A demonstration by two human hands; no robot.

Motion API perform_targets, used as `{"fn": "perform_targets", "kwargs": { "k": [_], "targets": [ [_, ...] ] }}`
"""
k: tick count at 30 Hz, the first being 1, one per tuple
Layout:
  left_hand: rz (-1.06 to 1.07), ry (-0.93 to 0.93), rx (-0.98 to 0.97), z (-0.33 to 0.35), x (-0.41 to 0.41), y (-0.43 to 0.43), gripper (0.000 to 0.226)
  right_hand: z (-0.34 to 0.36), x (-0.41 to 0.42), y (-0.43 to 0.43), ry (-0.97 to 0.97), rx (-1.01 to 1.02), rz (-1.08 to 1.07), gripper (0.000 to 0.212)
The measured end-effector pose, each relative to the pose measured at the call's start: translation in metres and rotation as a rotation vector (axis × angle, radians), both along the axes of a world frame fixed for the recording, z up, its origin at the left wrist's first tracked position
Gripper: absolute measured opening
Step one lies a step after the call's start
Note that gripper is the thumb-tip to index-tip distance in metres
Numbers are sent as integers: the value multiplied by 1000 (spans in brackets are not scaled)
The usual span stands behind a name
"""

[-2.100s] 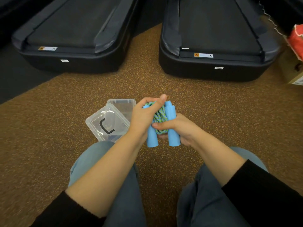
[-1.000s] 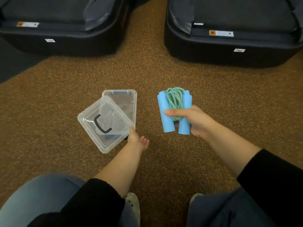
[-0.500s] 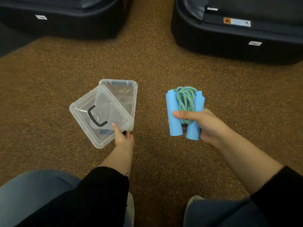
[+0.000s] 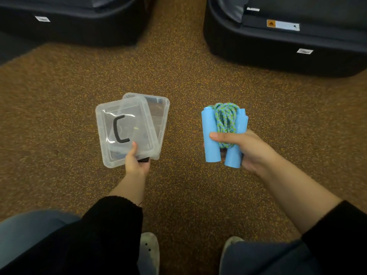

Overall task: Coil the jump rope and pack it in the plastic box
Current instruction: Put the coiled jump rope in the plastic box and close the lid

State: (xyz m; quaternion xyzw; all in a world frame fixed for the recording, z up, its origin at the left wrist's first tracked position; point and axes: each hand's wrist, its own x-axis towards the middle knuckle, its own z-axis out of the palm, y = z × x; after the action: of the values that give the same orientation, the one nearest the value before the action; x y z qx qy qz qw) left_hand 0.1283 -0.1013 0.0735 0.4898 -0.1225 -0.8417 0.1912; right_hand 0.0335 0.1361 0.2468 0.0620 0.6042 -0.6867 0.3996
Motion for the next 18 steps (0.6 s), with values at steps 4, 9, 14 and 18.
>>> {"fn": "perform_targets", "kwargs": {
  "k": [4,9,14,18],
  "targets": [
    [-206,-52,-35,-3,5,-1,45,0,-5,3,21,5,-36,41],
    [-550,-123,-138,5,1,5,19,2,-15,12,29,8,-96,41],
    [-924,-158,-238,13,-5,-5,40,0,-23,23,9,-5,-169,42],
    [-1177,-208,-241,15,-8,-7,63,-7,-25,28,-13,17,-200,43]
  ]
}}
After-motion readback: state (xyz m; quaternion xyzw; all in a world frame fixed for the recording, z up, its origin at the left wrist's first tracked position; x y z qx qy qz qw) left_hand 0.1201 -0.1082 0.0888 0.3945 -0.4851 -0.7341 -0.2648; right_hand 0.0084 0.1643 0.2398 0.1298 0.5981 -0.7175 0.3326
